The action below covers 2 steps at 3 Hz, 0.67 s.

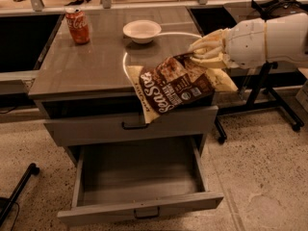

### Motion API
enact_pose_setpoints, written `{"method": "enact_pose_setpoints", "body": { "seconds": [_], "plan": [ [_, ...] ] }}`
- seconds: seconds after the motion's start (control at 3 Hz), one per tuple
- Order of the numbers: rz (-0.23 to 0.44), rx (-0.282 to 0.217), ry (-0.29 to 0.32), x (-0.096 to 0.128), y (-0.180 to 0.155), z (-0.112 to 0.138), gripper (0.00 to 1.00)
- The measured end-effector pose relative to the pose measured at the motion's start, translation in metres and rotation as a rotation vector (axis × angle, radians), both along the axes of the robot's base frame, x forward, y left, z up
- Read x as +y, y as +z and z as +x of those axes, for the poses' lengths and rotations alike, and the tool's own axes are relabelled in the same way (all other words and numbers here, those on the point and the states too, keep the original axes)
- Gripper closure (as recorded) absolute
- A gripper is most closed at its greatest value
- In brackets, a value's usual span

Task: Pick brown chip bag from middle drawer and place on counter

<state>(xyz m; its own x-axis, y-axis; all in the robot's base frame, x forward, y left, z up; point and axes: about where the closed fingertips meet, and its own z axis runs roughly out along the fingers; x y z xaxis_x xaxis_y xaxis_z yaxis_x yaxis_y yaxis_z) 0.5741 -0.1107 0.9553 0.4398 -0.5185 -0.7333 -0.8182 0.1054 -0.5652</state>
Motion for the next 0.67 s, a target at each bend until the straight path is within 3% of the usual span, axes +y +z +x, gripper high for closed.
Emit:
{"method": "enact_pose_setpoints", "body": {
  "seconds": [0.33,0.67],
  "plan": [
    [0.020,-0.100,0.010,0.015,0.032,0.030,1.00],
    [0.051,-0.176,-0.036,0.019,0.068,0.064,1.00]
  ]
}}
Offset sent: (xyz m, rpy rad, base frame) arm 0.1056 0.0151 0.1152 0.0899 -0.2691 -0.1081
